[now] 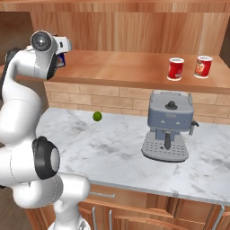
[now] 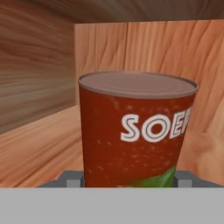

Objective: Stack two cans on top of the other two cans in the cabinet.

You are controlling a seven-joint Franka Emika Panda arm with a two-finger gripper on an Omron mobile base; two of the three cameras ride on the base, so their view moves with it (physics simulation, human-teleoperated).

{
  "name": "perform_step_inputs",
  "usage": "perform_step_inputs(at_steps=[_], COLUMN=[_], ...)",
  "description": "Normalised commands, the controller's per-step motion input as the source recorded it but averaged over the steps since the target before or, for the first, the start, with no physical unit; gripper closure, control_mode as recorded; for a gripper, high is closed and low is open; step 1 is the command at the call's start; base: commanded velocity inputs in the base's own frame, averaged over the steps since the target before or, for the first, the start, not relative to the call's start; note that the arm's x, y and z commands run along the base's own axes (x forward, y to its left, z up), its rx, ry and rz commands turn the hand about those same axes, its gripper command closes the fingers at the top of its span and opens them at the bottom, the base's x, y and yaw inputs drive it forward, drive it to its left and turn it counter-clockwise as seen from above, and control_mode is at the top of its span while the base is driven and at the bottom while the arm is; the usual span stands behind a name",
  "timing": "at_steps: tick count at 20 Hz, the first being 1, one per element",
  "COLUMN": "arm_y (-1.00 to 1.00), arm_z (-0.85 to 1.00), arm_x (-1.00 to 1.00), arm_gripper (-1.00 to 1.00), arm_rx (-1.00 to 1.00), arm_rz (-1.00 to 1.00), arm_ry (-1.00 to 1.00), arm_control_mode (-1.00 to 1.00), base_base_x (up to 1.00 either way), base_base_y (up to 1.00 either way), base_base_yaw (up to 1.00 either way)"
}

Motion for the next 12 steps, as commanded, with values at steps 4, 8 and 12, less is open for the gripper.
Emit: perform_step_inputs(at_steps=[4, 8, 12], arm_y=[0.01, 0.00, 0.00], arm_z=[-0.28, -0.30, -0.30], arm_x=[0.02, 0.01, 0.00], arm_gripper=[1.00, 1.00, -1.00], arm_rx=[0.00, 0.00, 0.01], arm_rz=[0.00, 0.00, 0.00], arm_ry=[0.00, 0.01, 0.00], arm_control_mode=[-1.00, -1.00, -1.00], base_base_x=[0.00, 0.00, 0.00], base_base_y=[0.00, 0.00, 0.00], base_base_yaw=[0.00, 0.00, 0.00])
